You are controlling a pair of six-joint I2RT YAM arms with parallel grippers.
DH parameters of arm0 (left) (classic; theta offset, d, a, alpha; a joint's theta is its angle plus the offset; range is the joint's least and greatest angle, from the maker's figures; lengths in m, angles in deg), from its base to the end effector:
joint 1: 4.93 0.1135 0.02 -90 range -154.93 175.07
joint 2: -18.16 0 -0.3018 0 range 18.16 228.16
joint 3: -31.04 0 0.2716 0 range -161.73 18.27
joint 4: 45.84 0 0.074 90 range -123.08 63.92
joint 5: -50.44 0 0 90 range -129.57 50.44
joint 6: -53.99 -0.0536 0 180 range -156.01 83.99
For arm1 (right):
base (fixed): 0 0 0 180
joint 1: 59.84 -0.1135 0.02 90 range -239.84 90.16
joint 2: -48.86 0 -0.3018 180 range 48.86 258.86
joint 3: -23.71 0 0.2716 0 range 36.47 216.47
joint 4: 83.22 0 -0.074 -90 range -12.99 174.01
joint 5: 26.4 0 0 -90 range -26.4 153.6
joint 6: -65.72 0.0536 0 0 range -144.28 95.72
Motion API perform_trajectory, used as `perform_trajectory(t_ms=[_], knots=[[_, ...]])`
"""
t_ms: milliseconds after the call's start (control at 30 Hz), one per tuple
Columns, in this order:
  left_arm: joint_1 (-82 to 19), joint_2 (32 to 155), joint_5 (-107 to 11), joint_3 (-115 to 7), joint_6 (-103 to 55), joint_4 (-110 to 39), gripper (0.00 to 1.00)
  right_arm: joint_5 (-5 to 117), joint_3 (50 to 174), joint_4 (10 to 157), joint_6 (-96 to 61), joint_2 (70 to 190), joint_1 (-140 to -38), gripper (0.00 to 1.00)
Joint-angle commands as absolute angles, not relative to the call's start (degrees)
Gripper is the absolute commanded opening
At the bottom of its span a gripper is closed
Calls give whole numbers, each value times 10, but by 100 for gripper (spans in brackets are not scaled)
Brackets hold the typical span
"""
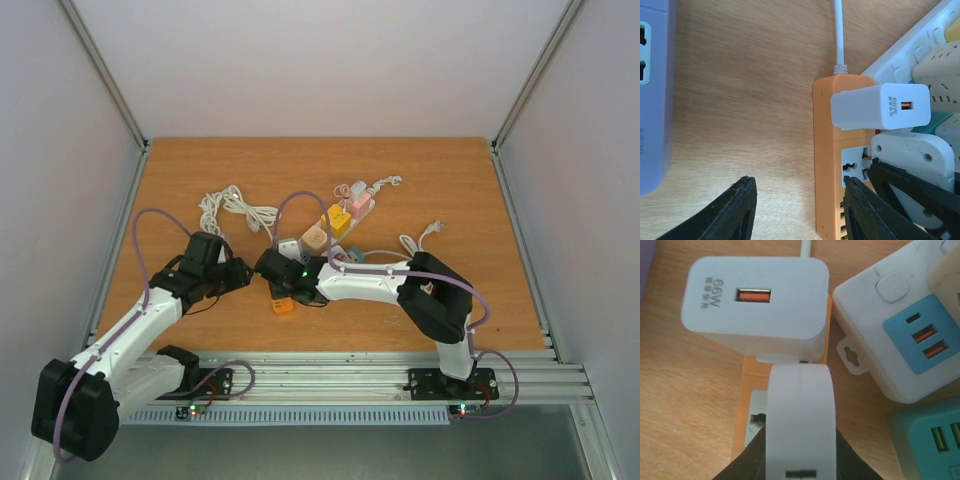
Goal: Insert the plug
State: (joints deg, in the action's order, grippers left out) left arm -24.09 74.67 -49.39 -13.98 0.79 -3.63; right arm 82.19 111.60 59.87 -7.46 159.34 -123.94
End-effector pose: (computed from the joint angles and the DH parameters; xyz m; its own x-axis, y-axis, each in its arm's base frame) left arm 0.1809 -0.0725 0.2089 -0.8605 -0.3259 -0.3916 -0.1206 0.8772 -0.4648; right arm 0.2074 0.3881 0.1844 -0.5865 -0.5800 -0.5653 -0.6396 0.7599 -0.1161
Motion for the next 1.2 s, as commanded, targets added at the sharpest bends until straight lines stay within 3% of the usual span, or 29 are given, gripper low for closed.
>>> perform_trajectory(t_ms=[0,700,1167], knots=[[-236,747,-484,-161,-5,-37,50,845,1129,581,-57,1615,-1244,1],[-231,673,-413,-235,15,8,53,856,1170,525,-3,1675,-1275,1],[-229,674,-370,-318,-2,74,54,869,1321,347,38,1801,-1283,1]])
